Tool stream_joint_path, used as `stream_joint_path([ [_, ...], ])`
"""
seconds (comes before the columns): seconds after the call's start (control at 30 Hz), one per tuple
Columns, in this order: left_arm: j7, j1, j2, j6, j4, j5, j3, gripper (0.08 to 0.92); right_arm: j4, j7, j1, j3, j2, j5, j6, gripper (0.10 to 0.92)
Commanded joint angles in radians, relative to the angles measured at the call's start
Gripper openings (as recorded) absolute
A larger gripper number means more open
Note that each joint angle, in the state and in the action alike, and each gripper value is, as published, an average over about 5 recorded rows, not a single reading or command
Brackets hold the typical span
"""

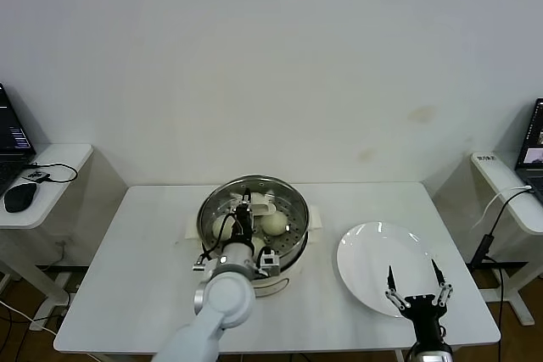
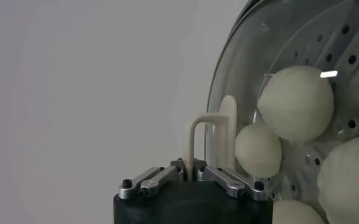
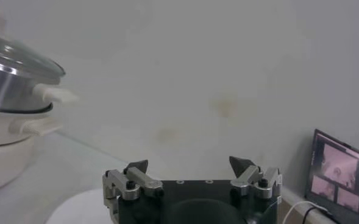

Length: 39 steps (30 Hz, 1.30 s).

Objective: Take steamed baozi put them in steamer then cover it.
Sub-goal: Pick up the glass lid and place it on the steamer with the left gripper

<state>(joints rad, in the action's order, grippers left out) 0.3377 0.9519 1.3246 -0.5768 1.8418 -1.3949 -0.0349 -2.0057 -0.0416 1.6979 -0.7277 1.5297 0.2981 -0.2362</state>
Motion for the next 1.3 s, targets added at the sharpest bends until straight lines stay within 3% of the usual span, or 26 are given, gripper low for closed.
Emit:
stream_joint_path([
  [0.03,0.006,-0.004,-0.013,0.002,0.015,-0.001,0.004,0.147,-0.001,-0.001,0.000,0.005,0.002,0.004,-0.001,0.823],
  [0.9,-0.031,0.014,-0.004,0.032,0.022,-0.012,0.004,0.149,-0.001,-0.003,0.001,0.012,0.004,0.011,-0.002,0.823],
  [1.0,-0.037,0.027,-0.011,0.026,0.051,0.007,0.005,0.186,-0.001,-0.003,0.001,0.015,0.004,0.011,-0.001,0.823],
  [1.3,-0.106,0.174,-0.092,0.016,0.244,0.173,0.047,0.438,-0.006,-0.002,0.004,0.012,0.002,0.010,-0.001,0.823],
])
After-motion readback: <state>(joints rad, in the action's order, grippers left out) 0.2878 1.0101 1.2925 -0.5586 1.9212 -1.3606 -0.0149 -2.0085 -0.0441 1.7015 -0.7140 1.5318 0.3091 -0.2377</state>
